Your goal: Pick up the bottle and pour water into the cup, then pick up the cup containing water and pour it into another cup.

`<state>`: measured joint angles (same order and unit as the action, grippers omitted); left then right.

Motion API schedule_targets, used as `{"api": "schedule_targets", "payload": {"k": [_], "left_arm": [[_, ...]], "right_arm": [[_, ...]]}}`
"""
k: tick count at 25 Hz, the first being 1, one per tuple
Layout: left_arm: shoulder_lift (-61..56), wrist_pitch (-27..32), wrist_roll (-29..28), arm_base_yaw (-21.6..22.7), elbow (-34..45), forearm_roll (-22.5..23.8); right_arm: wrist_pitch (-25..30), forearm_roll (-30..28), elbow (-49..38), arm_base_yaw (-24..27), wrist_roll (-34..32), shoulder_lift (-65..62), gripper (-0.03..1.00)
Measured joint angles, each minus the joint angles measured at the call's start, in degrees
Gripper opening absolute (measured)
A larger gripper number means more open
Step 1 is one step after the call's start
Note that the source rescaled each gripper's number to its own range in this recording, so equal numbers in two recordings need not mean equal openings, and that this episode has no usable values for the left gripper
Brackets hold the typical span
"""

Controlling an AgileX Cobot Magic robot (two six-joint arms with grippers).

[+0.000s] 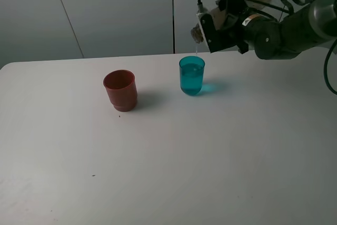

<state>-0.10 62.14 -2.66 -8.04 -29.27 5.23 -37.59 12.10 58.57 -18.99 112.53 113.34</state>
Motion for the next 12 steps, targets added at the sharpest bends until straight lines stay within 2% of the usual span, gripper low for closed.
{"api": "schedule_targets", "payload": {"k": [3, 7, 10, 12], "left_arm": [[0.0, 0.0, 0.0, 0.0, 0.0, 0.0], [0.0, 0.0, 0.0, 0.0, 0.0, 0.0], [0.0, 0.0, 0.0, 0.0, 0.0, 0.0], [0.0, 0.0, 0.0, 0.0, 0.0, 0.0]], "right_arm": [[4.8, 3.1, 0.0, 0.0, -9.2, -2.3, 0.00], [15.4, 2.8, 0.0, 0.0, -22.9, -6.5, 0.00], [25.0, -3.2, 0.0, 0.7, -39.8, -8.7, 0.00], [28.9, -9.1, 0.0, 1.9, -53.9, -9.1, 0.00]]}}
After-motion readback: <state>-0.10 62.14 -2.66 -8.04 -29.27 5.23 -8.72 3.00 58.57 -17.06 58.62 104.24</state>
